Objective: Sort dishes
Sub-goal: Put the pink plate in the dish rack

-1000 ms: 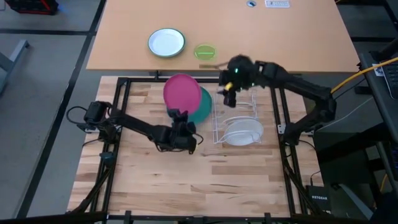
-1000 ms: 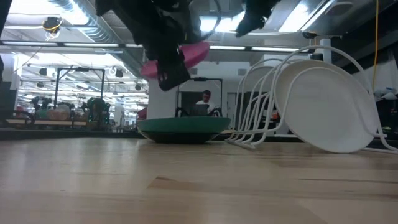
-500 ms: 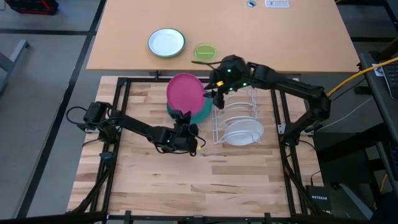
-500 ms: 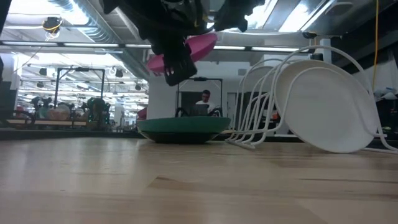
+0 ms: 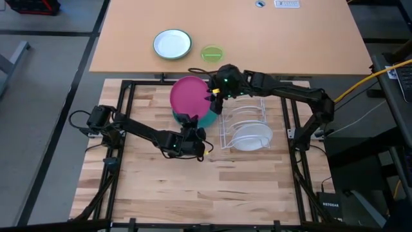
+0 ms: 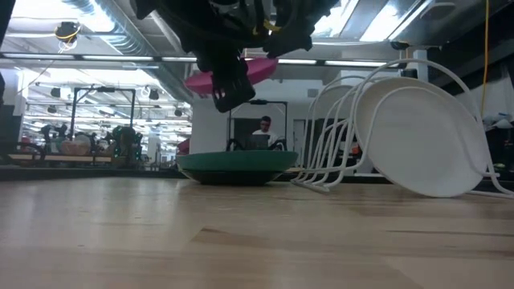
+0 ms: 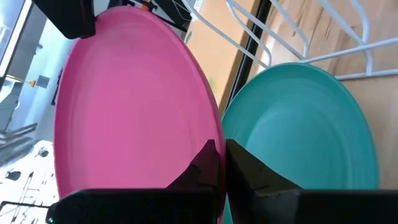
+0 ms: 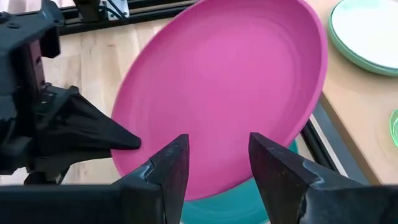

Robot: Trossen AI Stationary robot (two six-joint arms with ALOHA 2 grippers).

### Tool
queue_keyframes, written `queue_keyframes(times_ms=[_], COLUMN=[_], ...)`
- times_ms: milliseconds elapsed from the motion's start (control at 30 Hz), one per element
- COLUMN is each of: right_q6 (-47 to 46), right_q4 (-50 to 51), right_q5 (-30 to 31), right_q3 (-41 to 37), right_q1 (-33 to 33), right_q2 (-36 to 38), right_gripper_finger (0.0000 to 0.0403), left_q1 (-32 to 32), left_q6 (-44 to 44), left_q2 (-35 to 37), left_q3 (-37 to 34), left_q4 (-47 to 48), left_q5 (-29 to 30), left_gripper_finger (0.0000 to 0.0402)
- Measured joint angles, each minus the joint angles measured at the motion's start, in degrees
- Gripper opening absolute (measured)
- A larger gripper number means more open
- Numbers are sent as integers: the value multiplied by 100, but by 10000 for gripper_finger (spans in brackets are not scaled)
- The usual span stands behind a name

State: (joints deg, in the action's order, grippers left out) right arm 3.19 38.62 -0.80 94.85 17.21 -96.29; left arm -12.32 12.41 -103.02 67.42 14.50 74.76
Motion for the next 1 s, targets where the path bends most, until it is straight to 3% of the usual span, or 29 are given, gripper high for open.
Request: queue_keyframes(times_ms=[233, 533, 1000], right_q6=[14, 331, 307], right_q4=[-322, -301, -117], right_q5=[-383, 594, 511], right_q3=[-3, -4, -7], right_q1=[0, 8, 46], right_q2=[212, 501, -114], right_gripper_finger=[170, 170, 170], left_q1=[17, 33, 29], left_q6=[-8, 2, -6], left_q2=[2, 2, 2], left_q3=[4, 4, 4], left_q4=[-33, -22, 2], left_q5=[-73, -109, -103], left_gripper_finger=[0, 0, 0])
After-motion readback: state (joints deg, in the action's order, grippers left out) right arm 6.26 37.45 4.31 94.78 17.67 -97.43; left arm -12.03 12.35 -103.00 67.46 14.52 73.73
